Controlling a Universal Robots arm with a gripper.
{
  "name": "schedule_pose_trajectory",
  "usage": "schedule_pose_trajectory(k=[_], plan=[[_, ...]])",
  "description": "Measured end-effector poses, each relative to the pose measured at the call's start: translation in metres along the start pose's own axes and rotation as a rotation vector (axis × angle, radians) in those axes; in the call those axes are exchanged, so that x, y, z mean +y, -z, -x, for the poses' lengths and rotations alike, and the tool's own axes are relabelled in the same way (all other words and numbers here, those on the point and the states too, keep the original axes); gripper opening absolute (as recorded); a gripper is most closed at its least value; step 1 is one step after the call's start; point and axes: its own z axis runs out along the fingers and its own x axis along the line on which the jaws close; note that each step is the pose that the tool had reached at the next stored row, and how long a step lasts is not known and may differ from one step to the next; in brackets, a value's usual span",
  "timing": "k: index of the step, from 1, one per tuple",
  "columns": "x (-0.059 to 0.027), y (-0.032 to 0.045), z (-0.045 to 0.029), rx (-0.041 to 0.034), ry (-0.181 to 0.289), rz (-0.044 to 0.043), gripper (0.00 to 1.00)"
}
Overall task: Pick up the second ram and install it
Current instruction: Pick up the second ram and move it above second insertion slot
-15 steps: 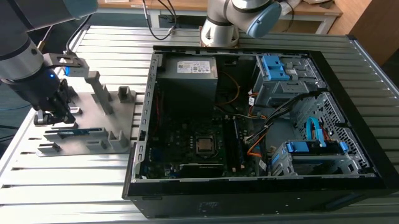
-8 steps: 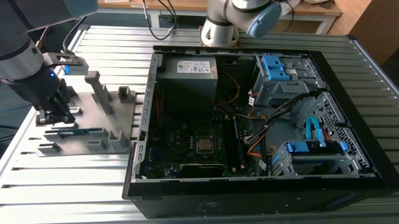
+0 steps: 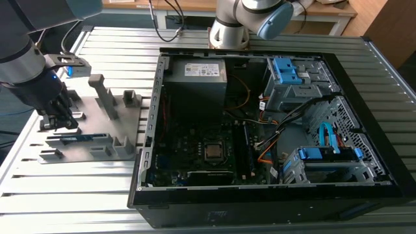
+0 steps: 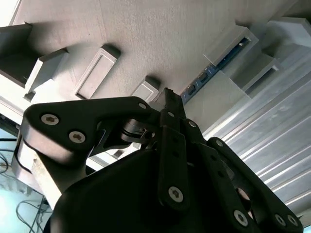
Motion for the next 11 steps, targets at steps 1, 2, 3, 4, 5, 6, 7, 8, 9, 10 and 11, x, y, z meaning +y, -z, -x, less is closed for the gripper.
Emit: schedule_pose_trajectory(k=[1,2,3,4,5,6,7,8,9,10,11], plan=[[0.0,0.0,0.0,-0.0001,0.009,0.0002,0.1],[0.0,0.0,0.0,-0.0002,0.019,0.0005,0.1],[0.0,0.0,0.0,-0.0003,0.028,0.0008,0.1],[0.0,0.0,0.0,-0.0004,0.036,0.001,0.1],[0.0,0.0,0.0,-0.0005,0.045,0.0013,0.1],[0.0,0.0,0.0,-0.0005,0.052,0.0015,0.1],[0.0,0.0,0.0,-0.0006,0.06,0.0017,0.1],[0.0,0.0,0.0,-0.0007,0.067,0.002,0.1],[0.0,0.0,0.0,-0.0007,0.075,0.0022,0.1],[0.0,0.0,0.0,-0.0008,0.082,0.0025,0.1],[0.0,0.0,0.0,-0.0009,0.09,0.0027,0.1]])
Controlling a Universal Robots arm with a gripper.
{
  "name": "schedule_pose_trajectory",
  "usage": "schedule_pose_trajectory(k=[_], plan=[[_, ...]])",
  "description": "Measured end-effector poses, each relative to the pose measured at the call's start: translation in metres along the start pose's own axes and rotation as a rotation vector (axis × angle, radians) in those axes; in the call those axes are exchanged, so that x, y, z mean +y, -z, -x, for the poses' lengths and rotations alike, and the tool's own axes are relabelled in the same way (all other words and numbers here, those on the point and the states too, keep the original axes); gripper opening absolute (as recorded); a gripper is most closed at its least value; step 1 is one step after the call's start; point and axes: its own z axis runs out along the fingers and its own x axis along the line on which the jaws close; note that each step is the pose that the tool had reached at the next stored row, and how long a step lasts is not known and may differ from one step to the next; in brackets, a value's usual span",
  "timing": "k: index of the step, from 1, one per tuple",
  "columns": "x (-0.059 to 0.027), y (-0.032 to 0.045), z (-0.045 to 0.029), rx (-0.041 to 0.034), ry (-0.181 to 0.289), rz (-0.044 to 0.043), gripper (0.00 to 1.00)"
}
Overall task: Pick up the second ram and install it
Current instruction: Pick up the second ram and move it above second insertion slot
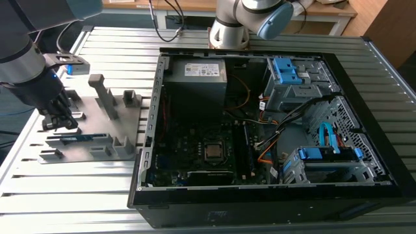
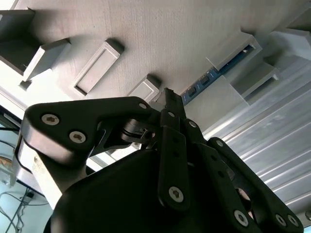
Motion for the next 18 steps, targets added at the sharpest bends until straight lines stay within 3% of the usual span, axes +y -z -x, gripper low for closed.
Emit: schedule_pose_trajectory(k=[11,18], plan=[[0.0,-0.0001,0.0,-0.0013,0.09,0.0026,0.1],[0.0,-0.0023,-0.0001,0.0001,-0.045,-0.0016,0.1]])
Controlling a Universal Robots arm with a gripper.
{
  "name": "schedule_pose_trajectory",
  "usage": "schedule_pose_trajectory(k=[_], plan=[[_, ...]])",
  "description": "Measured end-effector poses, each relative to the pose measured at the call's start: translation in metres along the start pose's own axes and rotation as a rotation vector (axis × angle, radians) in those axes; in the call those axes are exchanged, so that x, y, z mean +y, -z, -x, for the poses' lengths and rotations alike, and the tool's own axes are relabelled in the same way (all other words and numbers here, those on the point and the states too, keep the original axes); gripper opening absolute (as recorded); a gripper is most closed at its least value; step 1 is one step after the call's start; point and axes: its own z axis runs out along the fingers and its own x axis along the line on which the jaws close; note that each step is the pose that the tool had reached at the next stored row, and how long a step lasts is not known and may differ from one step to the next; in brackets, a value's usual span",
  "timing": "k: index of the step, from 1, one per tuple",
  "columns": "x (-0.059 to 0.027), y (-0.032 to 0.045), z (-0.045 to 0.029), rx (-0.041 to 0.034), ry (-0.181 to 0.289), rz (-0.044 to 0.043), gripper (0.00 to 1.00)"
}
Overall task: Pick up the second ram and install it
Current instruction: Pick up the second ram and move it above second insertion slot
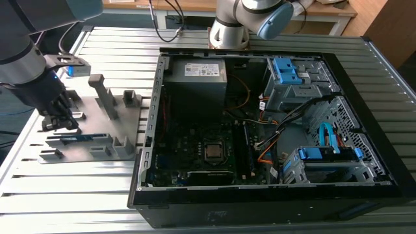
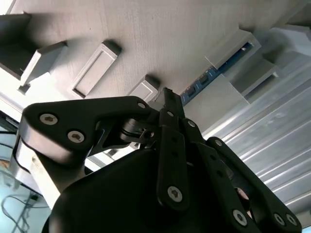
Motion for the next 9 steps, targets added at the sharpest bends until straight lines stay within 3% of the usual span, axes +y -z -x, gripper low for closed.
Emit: schedule_pose_trajectory(k=[7,9], plan=[[0.0,-0.0021,-0.0001,0.0014,-0.128,-0.0039,0.1],[0.0,-0.0025,0.0,0.0049,-0.159,-0.0043,0.1]])
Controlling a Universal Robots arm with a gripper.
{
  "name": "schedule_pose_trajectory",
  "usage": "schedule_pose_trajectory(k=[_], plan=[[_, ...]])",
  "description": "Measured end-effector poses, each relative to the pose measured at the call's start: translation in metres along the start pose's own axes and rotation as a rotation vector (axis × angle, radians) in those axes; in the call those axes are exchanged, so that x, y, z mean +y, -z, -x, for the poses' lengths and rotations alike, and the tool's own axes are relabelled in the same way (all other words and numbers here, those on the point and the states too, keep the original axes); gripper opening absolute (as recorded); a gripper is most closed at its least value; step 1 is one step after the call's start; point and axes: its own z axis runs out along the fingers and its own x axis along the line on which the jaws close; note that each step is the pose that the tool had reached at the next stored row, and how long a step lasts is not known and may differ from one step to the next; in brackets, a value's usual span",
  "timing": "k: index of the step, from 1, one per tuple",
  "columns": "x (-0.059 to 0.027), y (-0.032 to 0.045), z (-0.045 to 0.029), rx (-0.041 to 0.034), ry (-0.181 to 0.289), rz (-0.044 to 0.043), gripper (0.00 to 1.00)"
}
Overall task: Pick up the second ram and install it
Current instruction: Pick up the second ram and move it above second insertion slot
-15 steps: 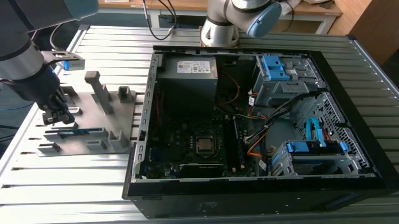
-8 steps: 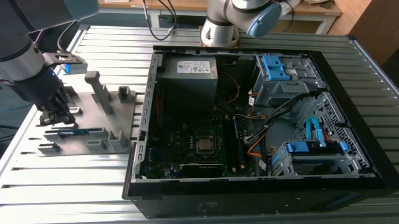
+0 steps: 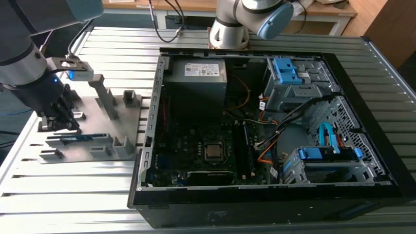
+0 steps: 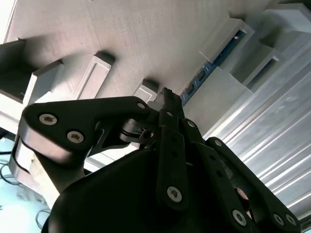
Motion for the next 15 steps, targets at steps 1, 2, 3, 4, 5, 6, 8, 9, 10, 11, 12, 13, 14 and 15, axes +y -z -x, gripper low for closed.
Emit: schedule_pose_trajectory(k=[1,2,3,4,5,6,8,9,10,11,12,13,14,15], plan=[[0.0,-0.0001,0.0,0.0049,-0.011,0.0,0.1],[0.0001,-0.0002,-0.0001,0.0114,-0.021,0.0002,0.1],[0.0,-0.0003,-0.0001,0.0165,-0.032,0.0001,0.1],[0.0,-0.0003,-0.0001,0.0186,-0.042,0.0001,0.1],[0.0,-0.0004,-0.0002,0.0193,-0.054,0.0002,0.1],[0.0,-0.0005,-0.0002,0.0195,-0.068,0.0,0.1],[0.0001,-0.0009,-0.0005,0.0197,-0.089,-0.0006,0.1],[0.0003,-0.0009,-0.002,0.0197,-0.092,-0.0006,0.1],[0.0005,-0.0009,-0.0039,0.0198,-0.093,-0.0007,0.1],[0.0006,-0.0008,-0.0062,0.02,-0.093,-0.0006,0.1],[0.0008,-0.0007,-0.0087,0.02,-0.093,-0.0006,0.1],[0.001,-0.0007,-0.0104,0.02,-0.093,-0.0006,0.1],[0.0011,-0.0007,-0.0111,0.0201,-0.093,-0.0006,0.1],[0.001,-0.0008,-0.0111,0.02,-0.093,-0.0006,0.1]])
